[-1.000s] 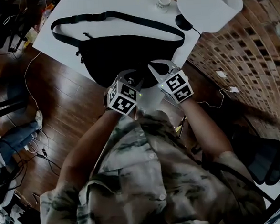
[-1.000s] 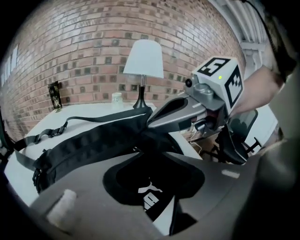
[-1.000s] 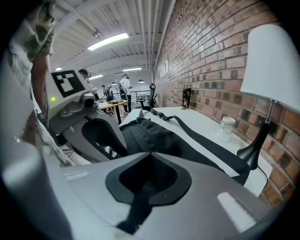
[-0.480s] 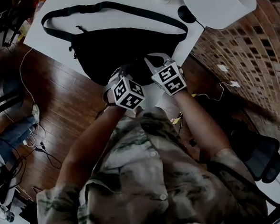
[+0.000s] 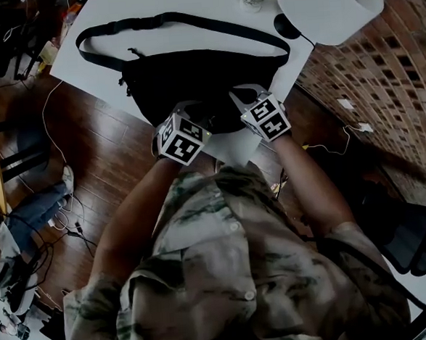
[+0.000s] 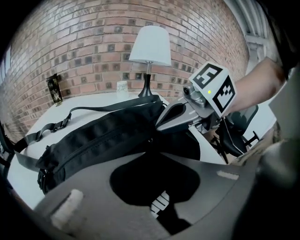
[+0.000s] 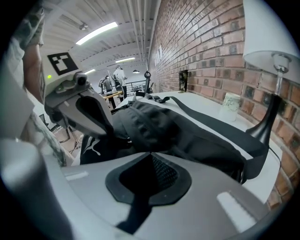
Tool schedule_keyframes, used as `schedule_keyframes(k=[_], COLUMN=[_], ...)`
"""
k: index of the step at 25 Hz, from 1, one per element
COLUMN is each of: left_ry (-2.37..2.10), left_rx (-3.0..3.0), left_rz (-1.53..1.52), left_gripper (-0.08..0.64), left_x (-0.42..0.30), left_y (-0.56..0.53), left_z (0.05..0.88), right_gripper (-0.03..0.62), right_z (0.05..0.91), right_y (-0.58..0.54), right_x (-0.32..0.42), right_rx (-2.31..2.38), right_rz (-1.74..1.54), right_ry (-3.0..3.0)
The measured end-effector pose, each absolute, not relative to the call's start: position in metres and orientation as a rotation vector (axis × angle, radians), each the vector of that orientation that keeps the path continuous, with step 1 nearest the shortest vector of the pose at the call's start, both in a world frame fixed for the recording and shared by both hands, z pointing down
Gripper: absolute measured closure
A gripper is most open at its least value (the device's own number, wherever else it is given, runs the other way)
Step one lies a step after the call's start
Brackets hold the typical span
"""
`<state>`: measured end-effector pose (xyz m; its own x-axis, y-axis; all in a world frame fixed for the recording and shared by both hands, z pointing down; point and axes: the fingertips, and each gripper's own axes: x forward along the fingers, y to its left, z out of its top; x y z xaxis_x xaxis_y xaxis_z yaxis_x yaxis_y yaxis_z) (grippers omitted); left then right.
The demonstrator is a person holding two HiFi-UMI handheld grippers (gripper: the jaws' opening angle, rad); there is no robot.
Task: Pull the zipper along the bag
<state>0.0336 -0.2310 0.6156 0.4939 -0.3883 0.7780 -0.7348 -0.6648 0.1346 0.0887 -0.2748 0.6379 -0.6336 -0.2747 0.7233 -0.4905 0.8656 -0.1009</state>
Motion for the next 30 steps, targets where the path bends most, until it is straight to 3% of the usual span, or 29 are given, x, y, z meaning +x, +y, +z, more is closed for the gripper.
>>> schedule_keyframes(k=[11, 30], left_ry=[-0.776, -0.565], left_rx=[2.36, 2.422], left_rz=[0.943, 0.776], left_gripper=[0.529, 0.545], left_x=[-0.02, -0.037], left_y=[-0.25, -0.254], left_z=[0.603, 0.605], right_gripper=[0.584, 0.585], right_z=[0.643, 0.644], right_y=[-0.276, -0.279], right_x=[0.094, 0.1], right_rx=[0.634, 0.727], right_rz=[0.383, 0.573], right_ry=[-2.233, -2.159])
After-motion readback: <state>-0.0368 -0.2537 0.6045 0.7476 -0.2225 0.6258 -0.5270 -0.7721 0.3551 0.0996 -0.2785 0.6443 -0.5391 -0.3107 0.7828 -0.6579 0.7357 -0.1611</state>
